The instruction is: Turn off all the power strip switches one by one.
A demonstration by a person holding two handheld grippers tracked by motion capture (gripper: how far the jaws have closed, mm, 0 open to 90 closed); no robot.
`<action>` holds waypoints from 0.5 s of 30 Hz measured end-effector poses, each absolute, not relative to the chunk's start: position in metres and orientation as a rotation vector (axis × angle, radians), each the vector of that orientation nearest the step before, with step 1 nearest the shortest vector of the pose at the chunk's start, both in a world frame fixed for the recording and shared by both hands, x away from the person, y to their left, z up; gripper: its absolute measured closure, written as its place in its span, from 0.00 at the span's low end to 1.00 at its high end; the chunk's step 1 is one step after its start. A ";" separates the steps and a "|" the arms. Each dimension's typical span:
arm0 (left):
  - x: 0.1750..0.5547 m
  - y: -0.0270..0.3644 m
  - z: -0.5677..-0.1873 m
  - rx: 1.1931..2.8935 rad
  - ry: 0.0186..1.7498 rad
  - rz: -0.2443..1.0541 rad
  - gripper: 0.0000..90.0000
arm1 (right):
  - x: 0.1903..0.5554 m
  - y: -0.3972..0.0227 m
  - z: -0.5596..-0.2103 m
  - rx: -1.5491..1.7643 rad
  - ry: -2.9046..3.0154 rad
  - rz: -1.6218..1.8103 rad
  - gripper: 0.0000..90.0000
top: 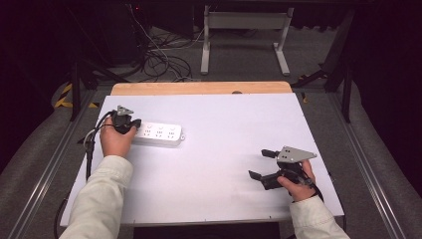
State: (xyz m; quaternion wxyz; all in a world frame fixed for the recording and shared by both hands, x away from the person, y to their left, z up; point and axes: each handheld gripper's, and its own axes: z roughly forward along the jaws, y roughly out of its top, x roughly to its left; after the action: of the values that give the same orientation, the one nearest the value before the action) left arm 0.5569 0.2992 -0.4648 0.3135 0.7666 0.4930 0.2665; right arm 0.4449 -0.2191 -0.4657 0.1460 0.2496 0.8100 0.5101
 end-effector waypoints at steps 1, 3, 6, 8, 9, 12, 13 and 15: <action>0.556 0.296 -0.465 2.041 1.289 0.737 1.00 | 0.445 -0.219 -0.466 0.719 2.331 1.469 0.11; 0.557 0.292 -0.465 2.047 1.300 0.765 1.00 | 0.444 -0.220 -0.465 0.717 2.328 1.473 0.11; 0.557 0.294 -0.465 2.028 1.321 0.744 1.00 | 0.444 -0.220 -0.465 0.716 2.329 1.475 0.11; 0.557 0.295 -0.465 2.013 1.330 0.734 1.00 | 0.444 -0.220 -0.465 0.712 2.331 1.474 0.11; 0.557 0.296 -0.466 1.997 1.334 0.722 1.00 | 0.444 -0.220 -0.465 0.713 2.333 1.472 0.11; 0.556 0.300 -0.468 1.936 1.352 0.682 1.00 | 0.444 -0.220 -0.466 0.716 2.335 1.473 0.11; 0.555 0.302 -0.469 1.918 1.357 0.670 1.00 | 0.444 -0.220 -0.466 0.718 2.335 1.473 0.11; 0.555 0.303 -0.470 1.912 1.356 0.666 1.00 | 0.443 -0.220 -0.466 0.716 2.338 1.471 0.11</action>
State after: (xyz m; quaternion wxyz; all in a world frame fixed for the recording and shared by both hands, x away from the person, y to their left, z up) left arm 0.5550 0.3025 -0.4697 0.3452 0.7363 0.5223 0.2564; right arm 0.4432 -0.2200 -0.4663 0.1436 0.2483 0.8108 0.5103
